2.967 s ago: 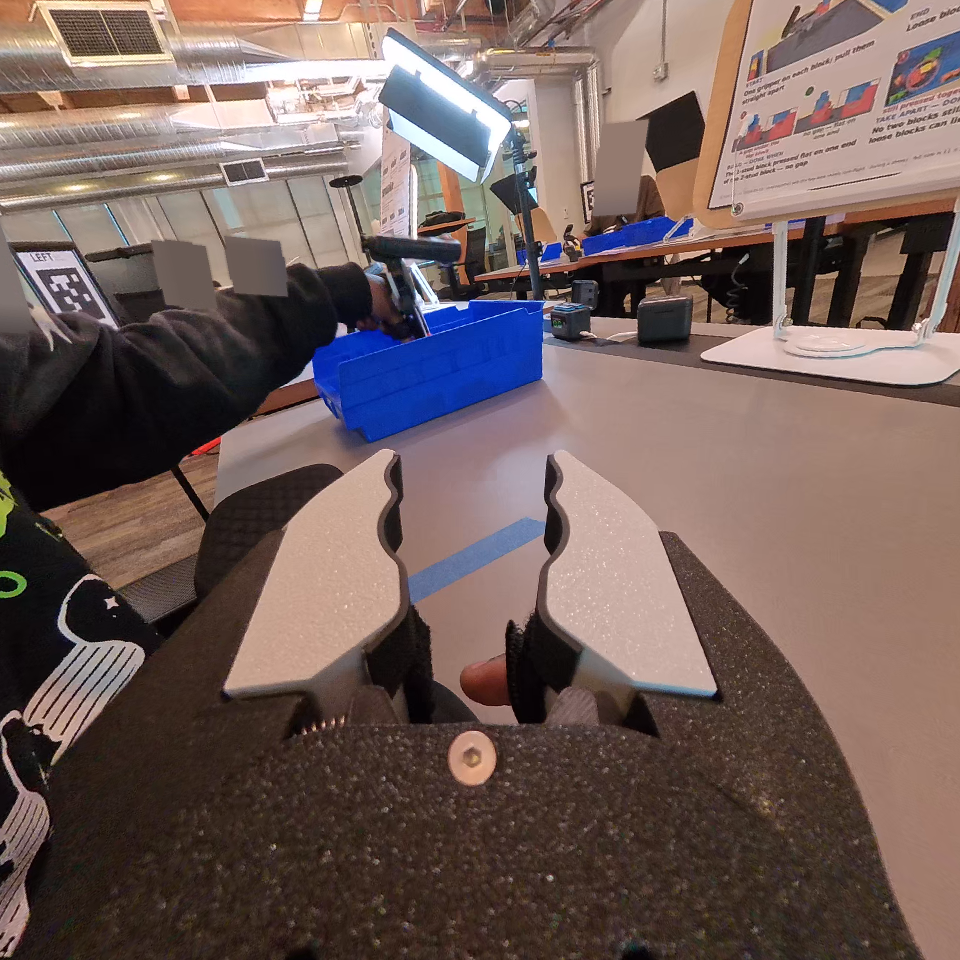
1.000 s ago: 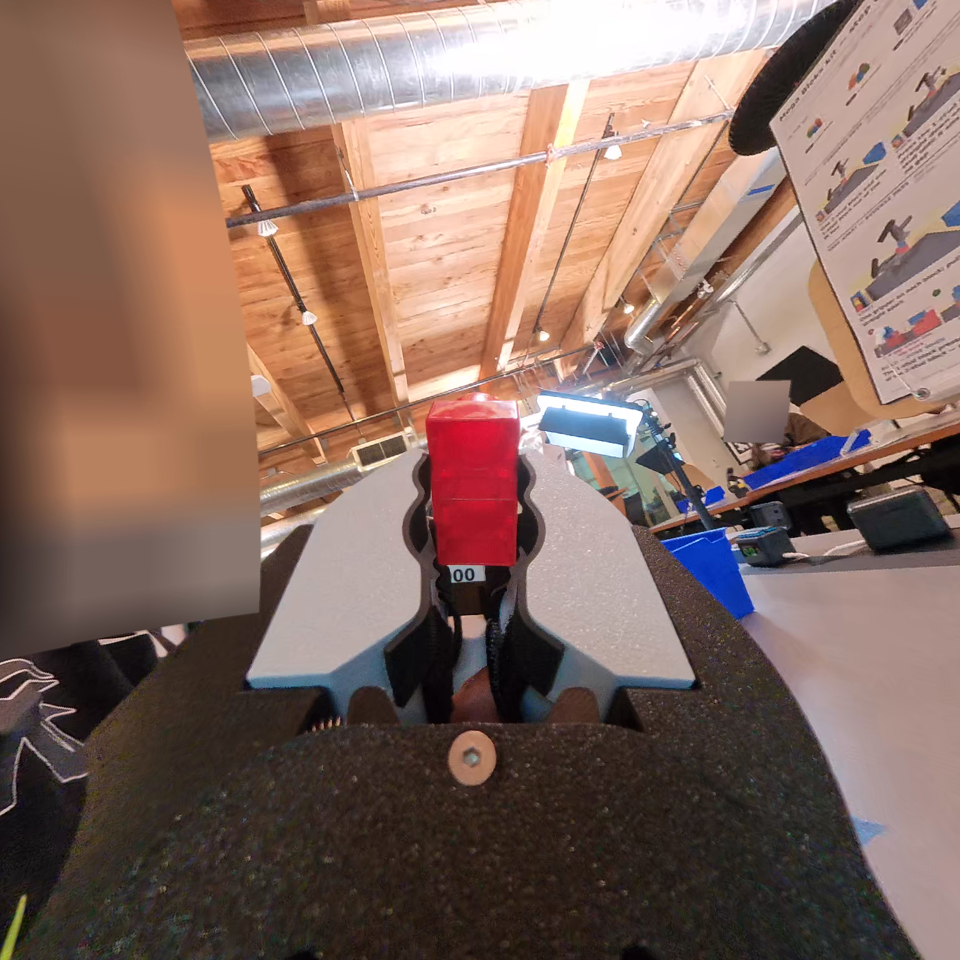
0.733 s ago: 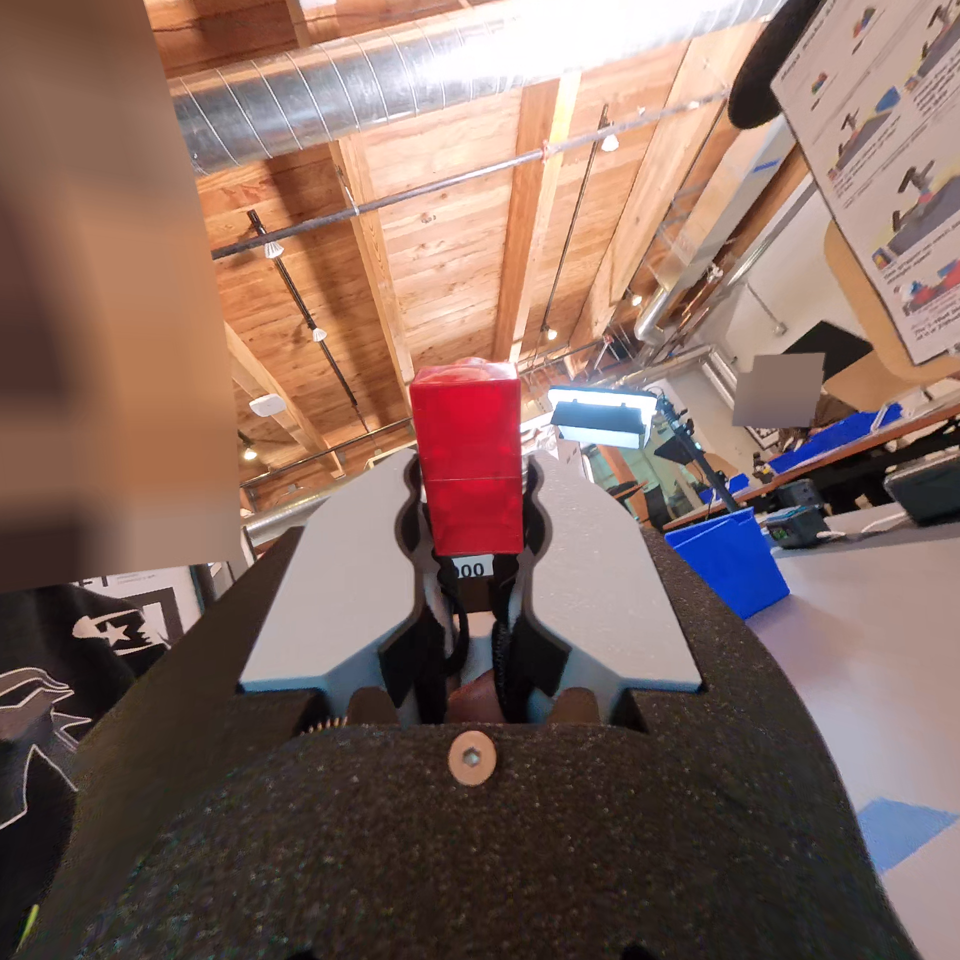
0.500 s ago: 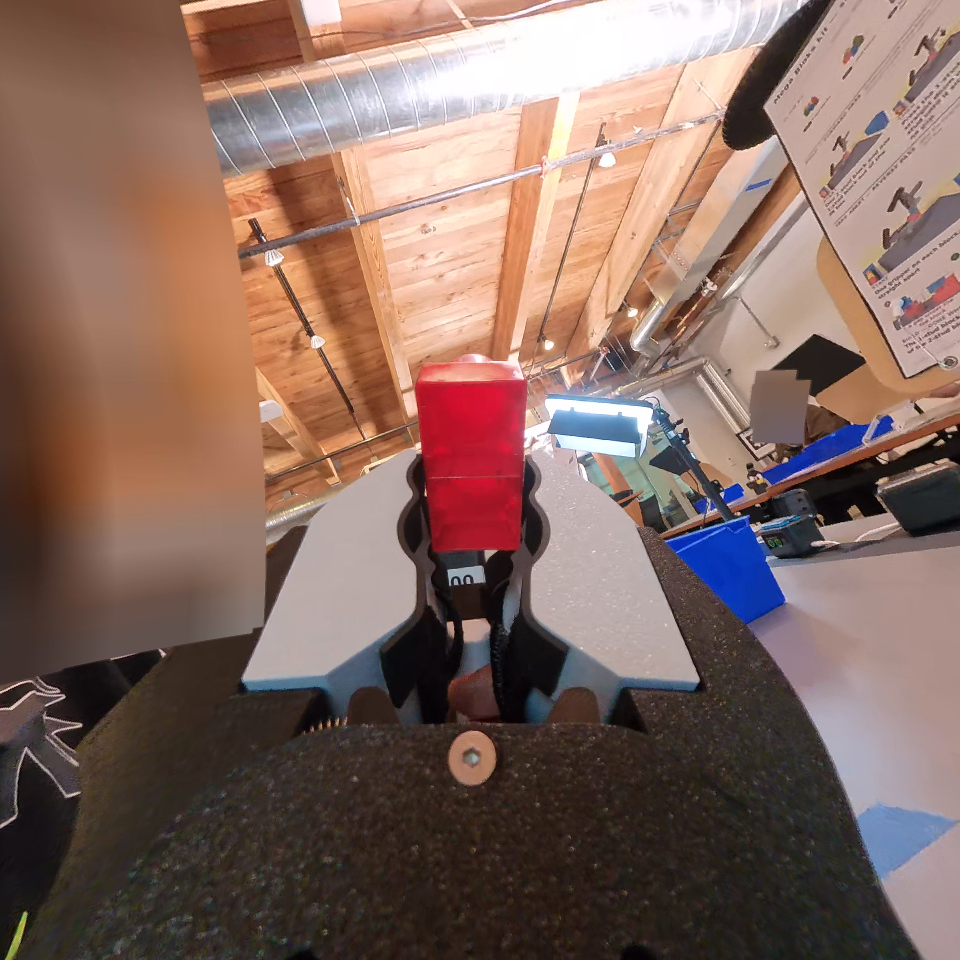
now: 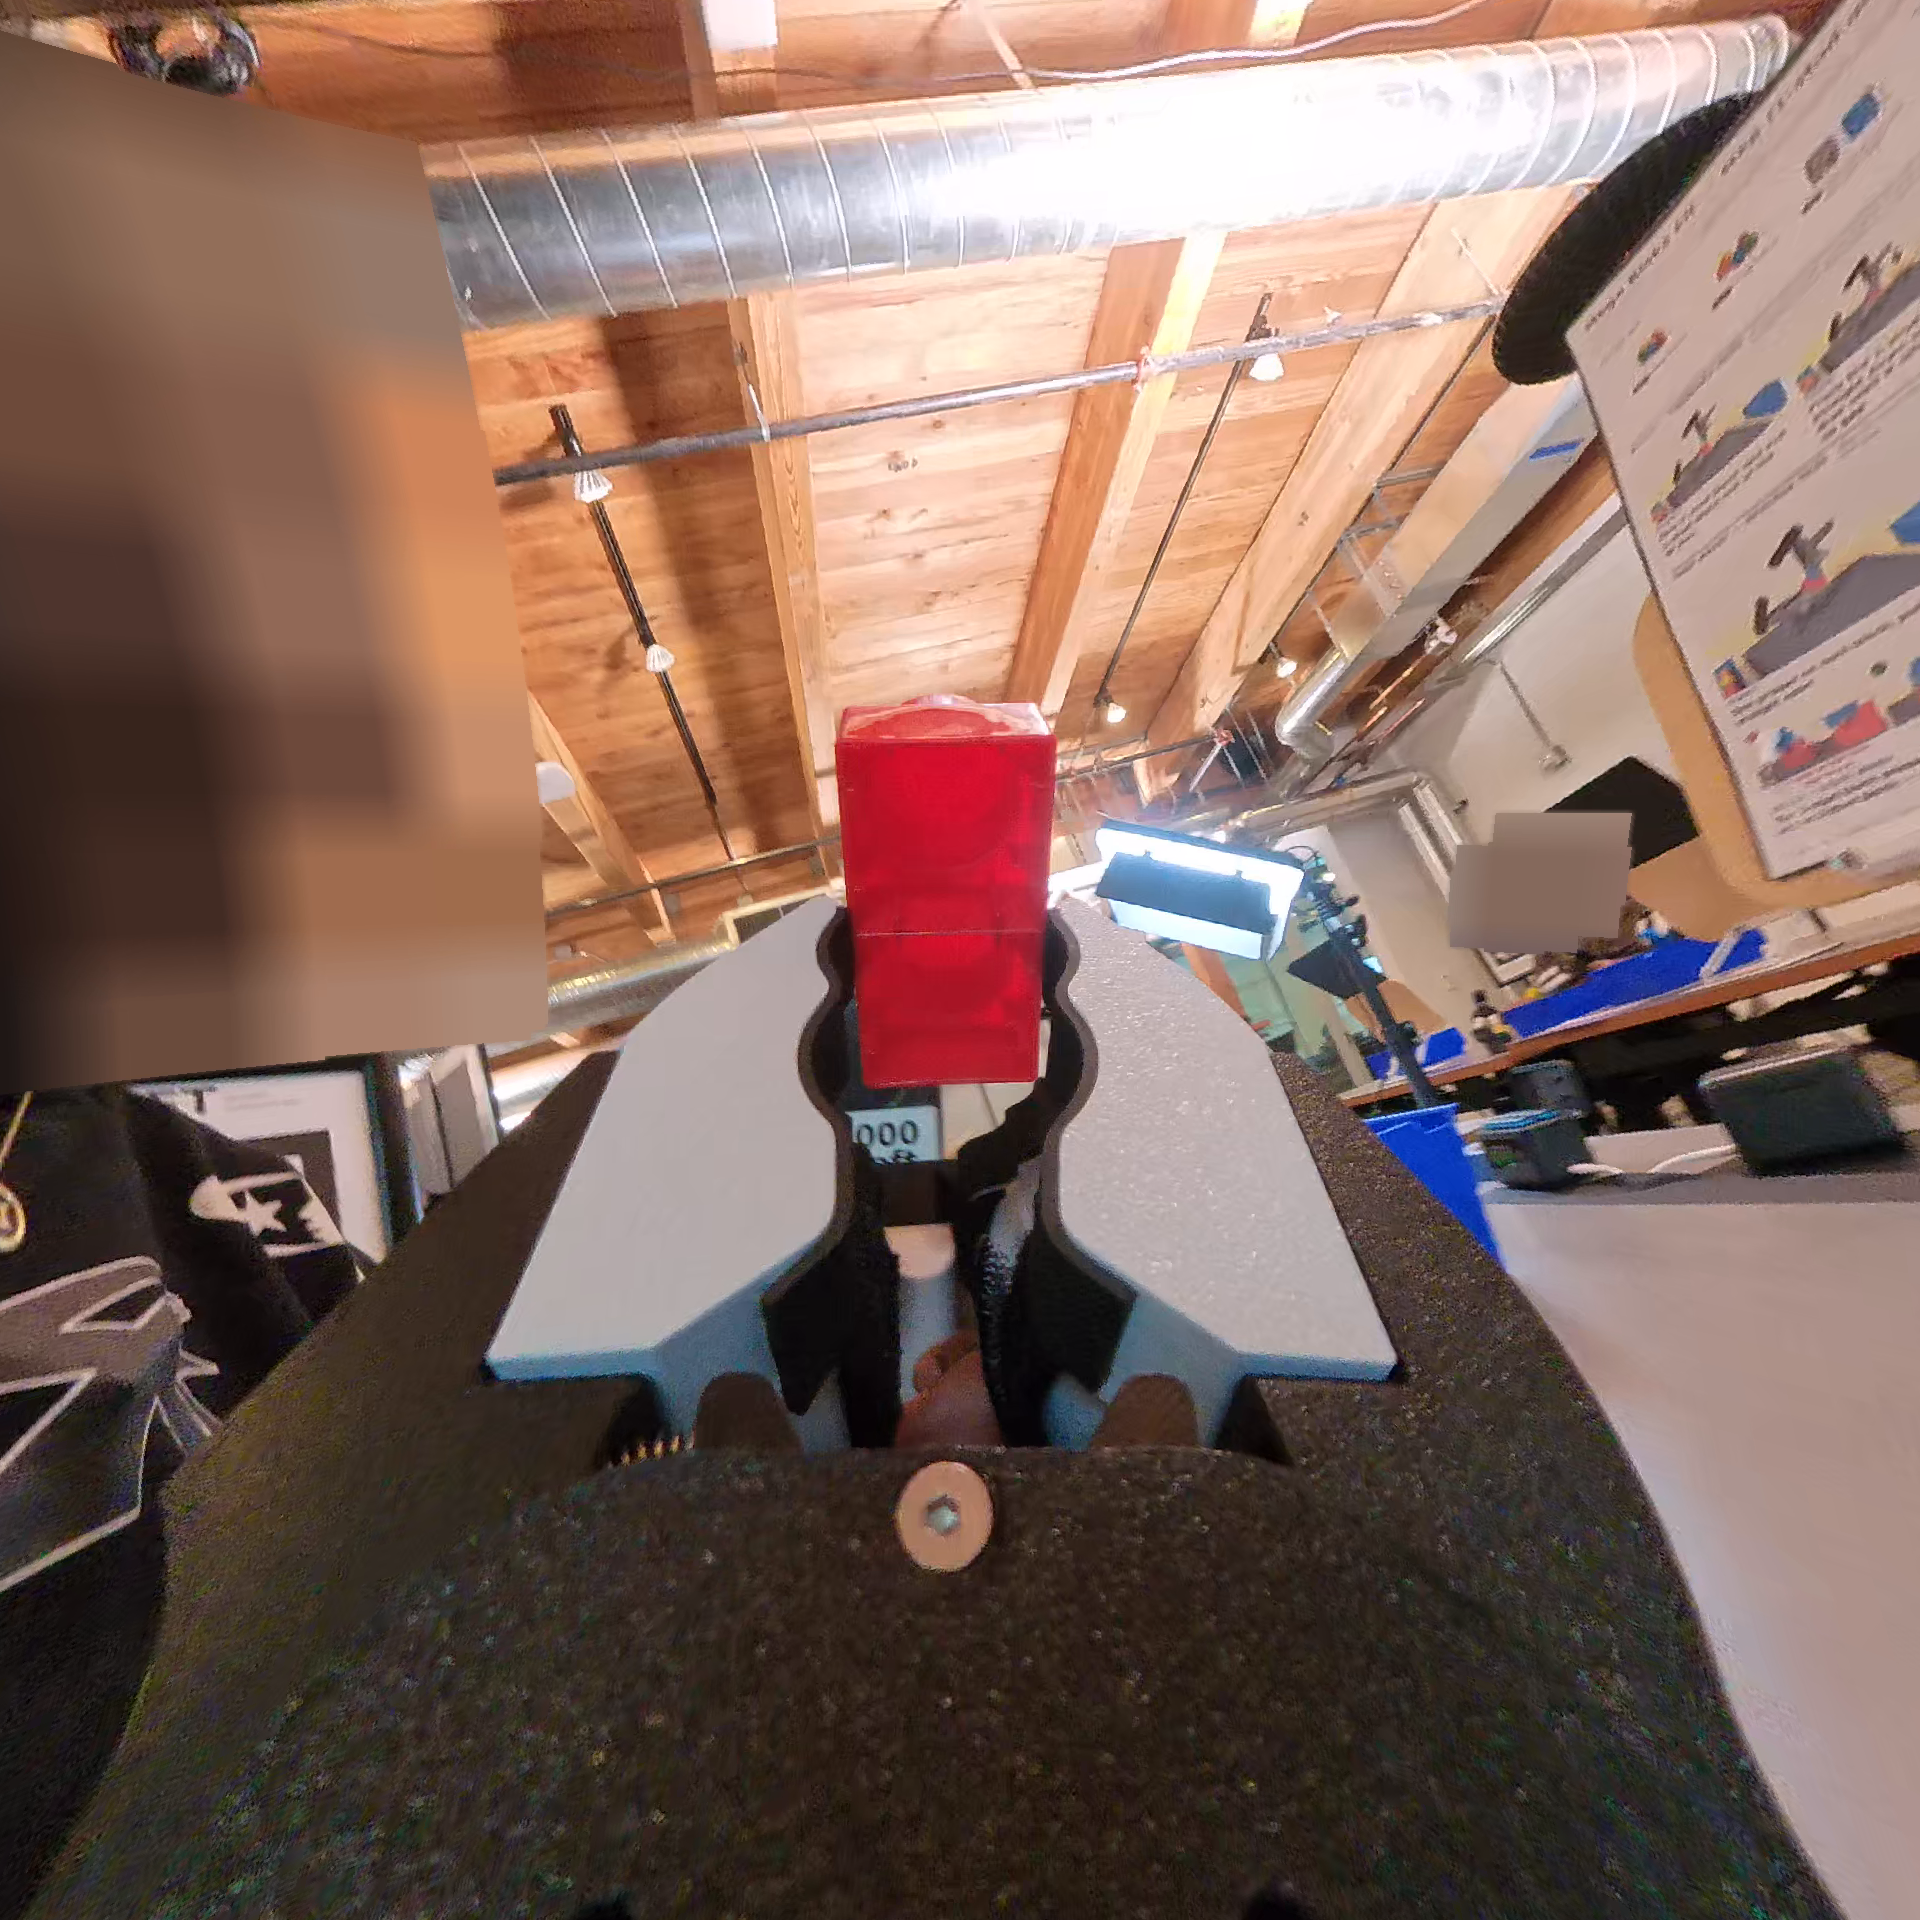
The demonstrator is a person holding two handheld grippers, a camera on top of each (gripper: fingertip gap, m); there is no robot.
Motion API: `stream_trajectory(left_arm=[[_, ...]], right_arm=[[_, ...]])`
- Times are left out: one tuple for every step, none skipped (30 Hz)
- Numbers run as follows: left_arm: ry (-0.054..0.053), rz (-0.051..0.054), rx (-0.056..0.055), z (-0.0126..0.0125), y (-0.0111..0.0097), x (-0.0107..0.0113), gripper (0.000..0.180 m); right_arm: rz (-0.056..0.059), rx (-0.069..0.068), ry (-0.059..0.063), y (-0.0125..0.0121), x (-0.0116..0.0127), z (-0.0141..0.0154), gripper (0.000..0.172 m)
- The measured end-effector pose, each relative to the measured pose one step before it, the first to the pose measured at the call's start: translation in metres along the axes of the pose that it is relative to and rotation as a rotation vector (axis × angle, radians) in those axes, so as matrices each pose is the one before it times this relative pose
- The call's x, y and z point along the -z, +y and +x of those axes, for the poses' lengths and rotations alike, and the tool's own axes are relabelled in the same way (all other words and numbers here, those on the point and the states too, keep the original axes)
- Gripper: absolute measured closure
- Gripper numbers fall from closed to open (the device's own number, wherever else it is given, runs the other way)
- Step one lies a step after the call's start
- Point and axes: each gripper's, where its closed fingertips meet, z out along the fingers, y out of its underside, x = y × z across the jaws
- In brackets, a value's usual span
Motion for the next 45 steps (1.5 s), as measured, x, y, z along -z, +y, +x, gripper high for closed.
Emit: stream_trajectory(left_arm=[[-0.0254, -0.0276, -0.0179, -0.00275, 0.00108, 0.0062, 0.122], [-0.0207, -0.0242, -0.016, -0.00238, 0.00053, 0.00781, 0.119], [-0.0161, -0.0258, -0.0139, -0.00224, 0.00006, 0.00966, 0.118], [-0.0143, -0.0297, -0.0141, -0.00234, -0.00046, 0.01204, 0.117], [-0.0216, -0.0335, -0.0147, -0.00357, -0.00104, 0.01477, 0.117], [-0.0302, -0.0412, -0.0192, -0.00533, -0.0009, 0.01765, 0.117], [-0.033, -0.0487, -0.026, -0.00649, -0.00089, 0.02042, 0.117], [-0.0473, -0.0465, -0.0233, -0.00954, -0.00125, 0.02282, 0.117], [-0.0529, -0.0421, -0.0171, -0.01212, -0.0013, 0.02405, 0.117], [-0.0591, -0.0405, -0.0057, -0.01502, -0.00084, 0.02411, 0.117], [-0.064, -0.0461, 0.0007, -0.01836, 0.0011, 0.02287, 0.117], [-0.0671, -0.0555, 0.0058, -0.02171, 0.00425, 0.02009, 0.117], [-0.0819, -0.0616, 0.0222, -0.02689, 0.00702, 0.01584, 0.117], [-0.0968, -0.0764, 0.0327, -0.03133, 0.0101, 0.01053, 0.117], [-0.0903, -0.0886, 0.0316, -0.03132, 0.01284, 0.00431, 0.117], [-0.0757, -0.0869, 0.0442, -0.02884, 0.01329, -0.00225, 0.117], [-0.0701, -0.0667, 0.0672, -0.02654, 0.01051, -0.00831, 0.117], [-0.0587, -0.0448, 0.071, -0.02169, 0.00728, -0.01272, 0.117], [-0.0281, -0.0278, 0.0455, -0.0132, 0.00573, -0.01531, 0.118], [-0.0156, -0.0293, 0.0282, -0.00771, 0.0072, -0.01571, 0.118], [-0.0257, -0.0336, 0.0203, -0.00564, 0.0077, -0.01497, 0.118], [-0.0206, -0.0299, -0.0028, -0.00225, 0.00682, -0.01402, 0.118], [-0.0113, -0.0253, -0.0114, 0.00027, 0.00531, -0.0125, 0.118], [-0.005, -0.0129, -0.0033, 0.00084, 0.00221, -0.01028, 0.118], [0.0277, 0.0471, 0.0211, 0.00397, -0.00743, -0.0044, 0.125], [0.0136, 0.0137, 0.0159, 0.00109, -0.00359, -0.00157, 0.131], [-0.0185, -0.0058, 0.0012, -0.00303, -0.00111, -0.00108, 0.132], [-0.0179, 0.0031, -0.0143, -0.00203, -0.00139, -0.0009, 0.133], [-0.008, -0.004, -0.0082, -0.00081, 0.00019, -0.00166, 0.133], [-0.0013, -0.0054, 0.006, -0.00042, 0.00061, -0.00203, 0.133], [-0.0001, -0.0098, 0.0082, -0.00069, 0.00103, -0.0022, 0.133], [-0.0035, -0.0183, 0.0062, -0.00105, 0.00188, -0.00226, 0.133], [-0.0033, -0.0179, 0.0017, -0.00053, 0.00157, -0.00217, 0.132], [-0.0016, -0.0129, -0.002, -0.00007, 0.00068, -0.00241, 0.132], [-0.0012, -0.0158, -0.0044, 0.00002, 0.00089, -0.00288, 0.132], [-0.0012, -0.0182, -0.0054, -0.00013, 0.00143, -0.00346, 0.133], [-0.0056, -0.0216, -0.0032, -0.00114, 0.00204, -0.00362, 0.133], [-0.0094, -0.0265, -0.0054, -0.00215, 0.00315, -0.00381, 0.136], [-0.0092, -0.0152, -0.0087, -0.00248, 0.0024, -0.00297, 0.143], [0.0062, 0.0255, 0.0075, -0.00075, -0.0026, 0.00006, 0.149], [-0.0051, 0.0046, 0.0108, -0.00284, 0.00058, 0.00088, 0.15], [-0.004, 0.0044, -0.0006, -0.00264, 0.00111, 0.00101, 0.149], [-0.0011, 0.0121, -0.0045, -0.00217, 0.00015, 0.00099, 0.149], [0.0126, 0.0149, -0.0127, -0.00003, -0.00054, 0.00042, 0.149], [0.0191, 0.0103, -0.0104, 0.00105, 0.00012, -0.00038, 0.149]], right_arm=[[-0.0118, 0.0313, -0.0037, -0.00261, 0.00415, 0.00047, 0.136], [-0.0134, 0.0243, -0.0065, -0.00113, 0.00411, 0.0002, 0.137], [-0.0065, 0.0105, -0.0013, -0.00103, 0.00382, 0.0008, 0.137], [0.005, -0.0005, 0.0018, -0.00153, 0.00312, 0.00108, 0.137], [0.0079, -0.0057, 0.0058, -0.00124, 0.0024, 0.00166, 0.137], [0.004, -0.0061, 0.0085, -0.00019, 0.00126, 0.00208, 0.137], [-0.0005, -0.0069, -0.0001, 0.00056, 0.00016, 0.00086, 0.137], [-0.0047, -0.0056, -0.0075, 0.001, -0.00063, -0.00057, 0.137], [-0.0082, 0.0009, -0.0075, 0.00153, -0.00081, -0.00095, 0.137], [-0.0093, 0.0051, -0.0025, 0.00164, -0.00077, -0.00054, 0.137], [-0.0081, 0.0038, -0.0001, 0.0014, -0.0006, -0.00013, 0.137], [-0.004, 0.0004, -0.0029, 0.00082, -0.00028, -0.00038, 0.137], [-0.0001, -0.0013, -0.0017, 0.00031, -0.00008, -0.0001, 0.137], [0.0011, 0.0004, 0.0014, -0.00001, 0.00006, 0.00027, 0.137], [-0.0013, 0.0014, 0.0022, 0.00024, 0.00002, 0.0004, 0.137], [-0.0032, 0.0019, 0.0007, 0.00038, 0.00002, 0.0001, 0.137], [-0.004, 0.0044, 0.0036, 0.00058, -0.00004, 0.00036, 0.137], [-0.0045, 0.01, 0.0058, 0.00043, -0.0001, 0.00033, 0.137], [-0.0043, 0.0123, 0.0049, 0.0003, 0.00005, 0.00025, 0.137], [-0.0036, 0.0103, 0.0051, 0.00016, 0.0, 0.00023, 0.137], [-0.0036, 0.0062, 0.0057, 0.00024, 0.0001, 0.00069, 0.137], [-0.0042, 0.0029, 0.0063, 0.00049, -0.00004, 0.00088, 0.137], [-0.0048, 0.0014, 0.0065, 0.00079, 0.00011, 0.00108, 0.137], [-0.0054, -0.0009, 0.0041, 0.00093, -0.00015, 0.00081, 0.137], [-0.0044, -0.0027, 0.0, 0.0009, -0.00025, 0.00028, 0.137], [-0.0017, -0.0028, -0.0016, 0.00031, -0.00027, -0.00009, 0.137], [0.0006, -0.0007, -0.0005, -0.00001, -0.00012, -0.00009, 0.137], [0.0017, 0.0022, 0.0024, -0.00034, 0.00027, 0.00025, 0.137], [0.0023, 0.0035, 0.0046, -0.00059, 0.00046, 0.00049, 0.137], [0.0026, 0.0016, 0.0037, -0.00062, 0.00048, 0.00046, 0.137], [0.0024, -0.0009, 0.0021, -0.00044, 0.0003, 0.00053, 0.137], [0.0003, -0.0021, 0.0016, -0.00005, 0.00015, 0.00038, 0.137], [-0.0024, -0.0024, 0.0006, 0.00052, -0.00024, 0.00035, 0.137], [-0.0033, -0.0011, -0.0007, 0.00057, -0.00042, -0.00008, 0.137], [-0.0024, 0.0012, -0.0009, 0.00042, -0.0003, -0.00026, 0.137], [-0.0014, 0.0041, 0.0001, 0.00005, -0.00011, -0.00028, 0.137], [0.0004, 0.0047, 0.0018, -0.00028, 0.0002, -0.00011, 0.137], [0.0037, 0.0025, 0.002, -0.00077, 0.0005, 0.00011, 0.137], [0.006, -0.0009, 0.0023, -0.00117, 0.00072, 0.00035, 0.137], [0.0054, -0.002, 0.0028, -0.00102, 0.00059, 0.00054, 0.137], [0.0021, -0.0013, 0.0021, -0.00051, 0.00061, 0.0004, 0.137], [-0.0006, 0.0003, 0.001, -0.00008, 0.00018, 0.00022, 0.137], [-0.0011, 0.0015, 0.0004, 0.0001, 0.00002, 0.00004, 0.137], [-0.0013, 0.0012, -0.0011, 0.00032, -0.00019, -0.00016, 0.137], [-0.002, 0.0002, -0.0023, 0.00034, -0.0002, -0.00041, 0.137]])
